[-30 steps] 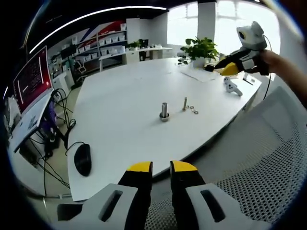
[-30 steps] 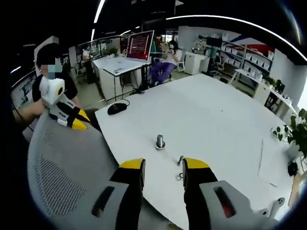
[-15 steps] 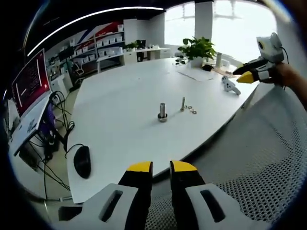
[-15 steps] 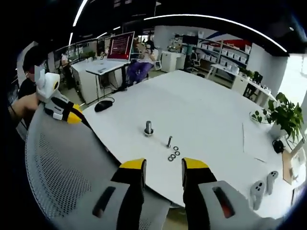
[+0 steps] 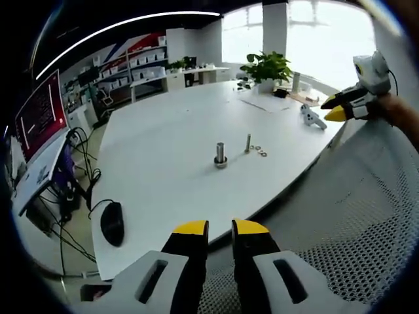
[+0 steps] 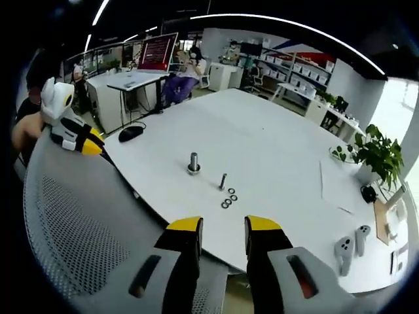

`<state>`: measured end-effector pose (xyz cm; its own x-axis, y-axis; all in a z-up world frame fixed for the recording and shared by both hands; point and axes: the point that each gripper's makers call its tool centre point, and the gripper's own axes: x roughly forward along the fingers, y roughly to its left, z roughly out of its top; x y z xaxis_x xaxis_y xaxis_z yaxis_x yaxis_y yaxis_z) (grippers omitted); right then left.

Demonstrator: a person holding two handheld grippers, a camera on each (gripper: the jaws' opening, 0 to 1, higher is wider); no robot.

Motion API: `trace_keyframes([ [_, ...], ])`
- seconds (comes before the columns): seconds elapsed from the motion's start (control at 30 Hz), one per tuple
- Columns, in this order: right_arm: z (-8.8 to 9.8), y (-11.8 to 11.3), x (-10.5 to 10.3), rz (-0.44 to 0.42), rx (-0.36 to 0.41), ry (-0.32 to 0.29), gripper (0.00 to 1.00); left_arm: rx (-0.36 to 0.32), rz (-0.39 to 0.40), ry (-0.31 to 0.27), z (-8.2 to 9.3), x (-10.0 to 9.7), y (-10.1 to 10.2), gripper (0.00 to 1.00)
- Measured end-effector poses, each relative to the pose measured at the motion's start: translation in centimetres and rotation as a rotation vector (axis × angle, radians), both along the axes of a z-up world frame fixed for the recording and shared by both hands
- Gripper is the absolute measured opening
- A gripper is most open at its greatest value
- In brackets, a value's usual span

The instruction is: Place the washer onto the threaded stud by aligning its center hole with the stud, sliding it down to the base, and recovering from edge contact or off-axis alignment until the washer reaches the visible bottom stop.

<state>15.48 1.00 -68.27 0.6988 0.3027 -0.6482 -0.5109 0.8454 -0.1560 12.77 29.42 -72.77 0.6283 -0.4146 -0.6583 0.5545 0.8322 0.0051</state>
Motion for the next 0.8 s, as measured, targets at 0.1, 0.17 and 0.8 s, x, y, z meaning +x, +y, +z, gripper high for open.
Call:
trace_keyframes([
  [0.1, -0.1, 0.1, 0.0, 0.016, 0.026, 0.006, 0.28, 0.0, -0.003, -0.002, 0.0, 0.0, -0.1, 0.12],
  [0.17, -0.1, 0.1, 0.1, 0.024, 0.047, 0.009, 0.28, -0.002, -0.005, -0.004, 0.1, 0.0, -0.1, 0.12],
  [0.8, -1.0, 0.3, 3.1, 0.256, 0.093, 0.078, 0.28, 0.009, 0.077, 0.059, -0.7, 0.0, 0.8, 0.13],
])
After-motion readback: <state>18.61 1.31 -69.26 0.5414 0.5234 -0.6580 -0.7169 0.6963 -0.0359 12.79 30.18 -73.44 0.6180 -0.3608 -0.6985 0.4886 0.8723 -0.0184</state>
